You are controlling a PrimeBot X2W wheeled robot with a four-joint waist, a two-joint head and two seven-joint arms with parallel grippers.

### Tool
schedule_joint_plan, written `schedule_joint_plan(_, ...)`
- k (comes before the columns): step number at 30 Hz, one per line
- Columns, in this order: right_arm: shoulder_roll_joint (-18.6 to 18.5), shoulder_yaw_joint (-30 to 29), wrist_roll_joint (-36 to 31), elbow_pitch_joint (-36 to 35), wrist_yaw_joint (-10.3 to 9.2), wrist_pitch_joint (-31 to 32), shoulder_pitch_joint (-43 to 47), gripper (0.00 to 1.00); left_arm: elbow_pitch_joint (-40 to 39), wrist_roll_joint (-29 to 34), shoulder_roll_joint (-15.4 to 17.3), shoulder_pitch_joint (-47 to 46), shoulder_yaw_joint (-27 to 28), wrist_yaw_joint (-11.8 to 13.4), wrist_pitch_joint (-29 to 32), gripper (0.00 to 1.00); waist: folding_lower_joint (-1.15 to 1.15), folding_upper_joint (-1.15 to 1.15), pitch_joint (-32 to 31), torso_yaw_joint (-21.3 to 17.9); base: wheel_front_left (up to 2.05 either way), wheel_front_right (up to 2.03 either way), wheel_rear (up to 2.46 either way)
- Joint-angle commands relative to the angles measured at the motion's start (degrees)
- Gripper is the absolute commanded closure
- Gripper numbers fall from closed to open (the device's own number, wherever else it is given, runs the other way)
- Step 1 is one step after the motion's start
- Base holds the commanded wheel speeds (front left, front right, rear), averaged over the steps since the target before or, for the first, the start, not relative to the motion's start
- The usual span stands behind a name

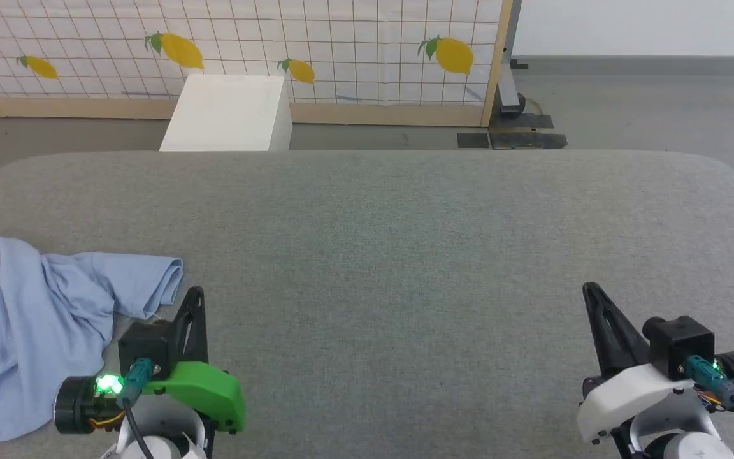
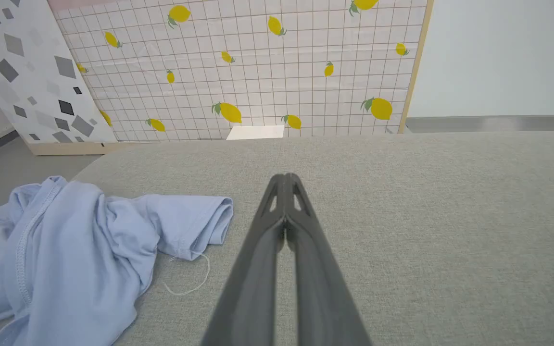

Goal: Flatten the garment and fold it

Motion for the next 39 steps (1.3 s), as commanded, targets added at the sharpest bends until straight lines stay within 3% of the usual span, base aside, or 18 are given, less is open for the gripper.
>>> schedule_joint_plan(1, 0.1, 0.1, -0.4, 0.1, -0.09, 0.0, -0.8, 1.0, -0.2, 0.7, -0.3, 0.8, 0.2, 0.4, 0.1, 1.0, 0.0, 0.0, 0.0, 0.0, 0.0, 0.0, 0.0)
schedule_joint_plan(18, 0.1, 0.1, -0.4, 0.1, -0.09, 0.0, -0.8, 1.0, -0.2, 0.7, -0.3, 0.8, 0.2, 0.4, 0.1, 1.0, 0.0, 0.0, 0.0, 0.0, 0.0, 0.0, 0.0)
schedule_joint_plan(19, 0.0, 0.0, 0.0, 0.0, 0.0, 0.0, 0.0, 0.0, 0.0, 0.0, 0.0, 0.0, 0.0, 0.0, 0.0, 0.0, 0.0, 0.0, 0.0, 0.0, 0.0, 0.0, 0.0)
schedule_joint_plan(39, 0.0, -0.1, 1.3, 0.6, -0.01, -1.8, 0.0, 0.0, 2.3, -1.9, 0.0, -1.2, -1.7, 1.1, -1.9, 0.0, 0.0, 0.0, 0.2, 1.9, 0.0, 0.0, 0.0)
